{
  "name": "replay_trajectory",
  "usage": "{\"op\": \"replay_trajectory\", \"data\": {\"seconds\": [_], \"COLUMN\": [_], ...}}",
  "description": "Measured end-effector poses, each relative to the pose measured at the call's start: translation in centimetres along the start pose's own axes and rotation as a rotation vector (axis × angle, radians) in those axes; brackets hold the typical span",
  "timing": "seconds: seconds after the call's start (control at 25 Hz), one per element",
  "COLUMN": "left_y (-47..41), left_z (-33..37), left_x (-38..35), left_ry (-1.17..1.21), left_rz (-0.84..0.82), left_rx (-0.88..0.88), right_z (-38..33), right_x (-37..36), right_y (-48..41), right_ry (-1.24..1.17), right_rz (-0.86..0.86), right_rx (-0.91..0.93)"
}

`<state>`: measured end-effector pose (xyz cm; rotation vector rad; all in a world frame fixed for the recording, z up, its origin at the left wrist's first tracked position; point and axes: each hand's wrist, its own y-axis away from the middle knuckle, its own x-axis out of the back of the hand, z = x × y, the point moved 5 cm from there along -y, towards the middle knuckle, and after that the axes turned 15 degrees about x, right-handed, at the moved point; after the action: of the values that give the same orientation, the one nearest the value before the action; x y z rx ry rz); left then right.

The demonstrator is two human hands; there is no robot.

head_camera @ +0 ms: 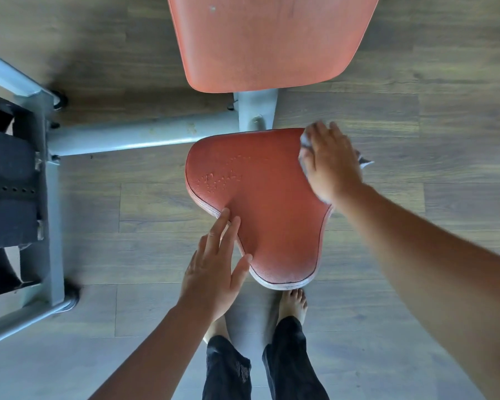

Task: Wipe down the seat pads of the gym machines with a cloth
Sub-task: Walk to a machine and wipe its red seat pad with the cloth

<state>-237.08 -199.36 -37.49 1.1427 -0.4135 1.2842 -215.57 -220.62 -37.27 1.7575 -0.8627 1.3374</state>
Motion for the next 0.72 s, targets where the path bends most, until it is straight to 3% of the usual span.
{"op": "replay_trajectory", "data": {"seconds": [0.08, 0.12, 0.24, 0.32, 0.52, 0.56, 0.72], "left_y": [-0.1, 0.0, 0.2, 0.1, 0.4, 0.4, 1.3], "left_z": [0.0, 0.1, 0.2, 0.2, 0.9, 1.0, 1.1], "left_x": [0.0, 0.0, 0.2, 0.4, 0.4, 0.4, 0.2], "left_ry": [-0.001, 0.001, 0.001, -0.016, 0.009, 0.016, 0.058], "left_rz": [0.000, -0.003, -0.011, -0.036, -0.049, -0.049, -0.038], "left_rx": [0.012, 0.019, 0.027, 0.041, 0.091, 0.110, 0.143], "right_z": [0.3, -1.8, -10.2, -10.1, -9.4, -11.7, -16.5], "right_x": [-0.2, -0.7, -1.2, -1.1, -1.4, -1.8, -2.7], "right_y": [-2.3, -1.6, 5.9, 5.9, -7.0, -6.9, -1.2], "right_ry": [-0.004, -0.022, -0.085, -0.084, -0.013, -0.034, -0.074], "right_rz": [-0.054, -0.040, -0.099, -0.109, -0.099, -0.104, -0.211], "right_rx": [-0.124, -0.093, 0.324, 0.500, 0.232, 0.281, 0.816]}}
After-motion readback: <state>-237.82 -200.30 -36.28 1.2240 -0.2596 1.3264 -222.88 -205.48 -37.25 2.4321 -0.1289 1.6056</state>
